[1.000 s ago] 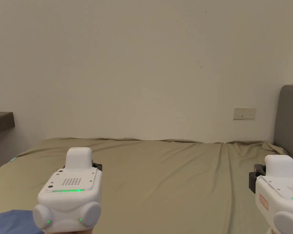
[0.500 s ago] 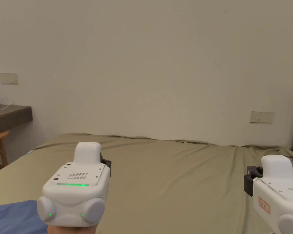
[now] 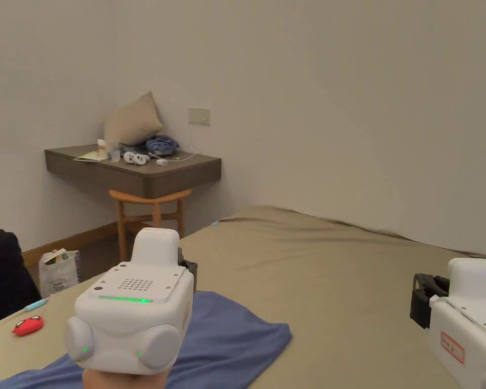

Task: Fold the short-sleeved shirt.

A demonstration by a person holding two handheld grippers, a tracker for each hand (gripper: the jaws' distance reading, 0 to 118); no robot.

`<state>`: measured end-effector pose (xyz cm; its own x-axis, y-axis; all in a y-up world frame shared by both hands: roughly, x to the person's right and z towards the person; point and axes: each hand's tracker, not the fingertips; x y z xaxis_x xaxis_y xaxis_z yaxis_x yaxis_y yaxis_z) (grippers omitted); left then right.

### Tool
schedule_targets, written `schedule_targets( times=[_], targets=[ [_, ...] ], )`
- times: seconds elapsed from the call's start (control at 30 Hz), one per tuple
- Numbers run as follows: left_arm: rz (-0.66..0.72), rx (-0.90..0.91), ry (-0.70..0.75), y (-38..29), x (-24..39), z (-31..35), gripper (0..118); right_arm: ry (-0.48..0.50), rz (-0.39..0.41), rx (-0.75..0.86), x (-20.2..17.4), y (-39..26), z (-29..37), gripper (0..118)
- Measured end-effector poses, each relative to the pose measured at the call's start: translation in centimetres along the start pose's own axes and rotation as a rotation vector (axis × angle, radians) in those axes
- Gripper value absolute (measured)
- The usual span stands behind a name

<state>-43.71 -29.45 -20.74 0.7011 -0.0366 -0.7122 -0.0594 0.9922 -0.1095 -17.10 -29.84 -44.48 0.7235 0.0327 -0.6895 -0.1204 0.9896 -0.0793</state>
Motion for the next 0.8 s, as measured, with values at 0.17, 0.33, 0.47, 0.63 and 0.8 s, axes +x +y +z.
schedule_targets(
  times=[0.17,0.33,0.47,0.63,0.8],
  targets=[
    [0.013,-0.046,0.068,-1.8,-3.6,1.1,0,0.08,0.003,-0.025,-2.9,-1.0,-2.0,2],
    [0.007,-0.157,0.008,-2.3,-3.9,-2.1,0,0.106,0.032,-0.049,-2.6,-1.7,-3.0,2],
    [-0.024,-0.359,-0.19,-2.3,-3.7,-10.7,0,0.084,0.055,-0.068,-0.8,-2.1,-3.5,2],
    [-0.14,-0.628,-0.28,-2.4,-0.7,-21.5,118,0.053,0.082,-0.105,1.8,-3.4,-5.0,2],
    [-0.07,-0.884,-0.363,-7.2,1.5,-31.6,118,0.015,0.069,-0.182,3.7,-6.3,-5.8,2]
  ],
)
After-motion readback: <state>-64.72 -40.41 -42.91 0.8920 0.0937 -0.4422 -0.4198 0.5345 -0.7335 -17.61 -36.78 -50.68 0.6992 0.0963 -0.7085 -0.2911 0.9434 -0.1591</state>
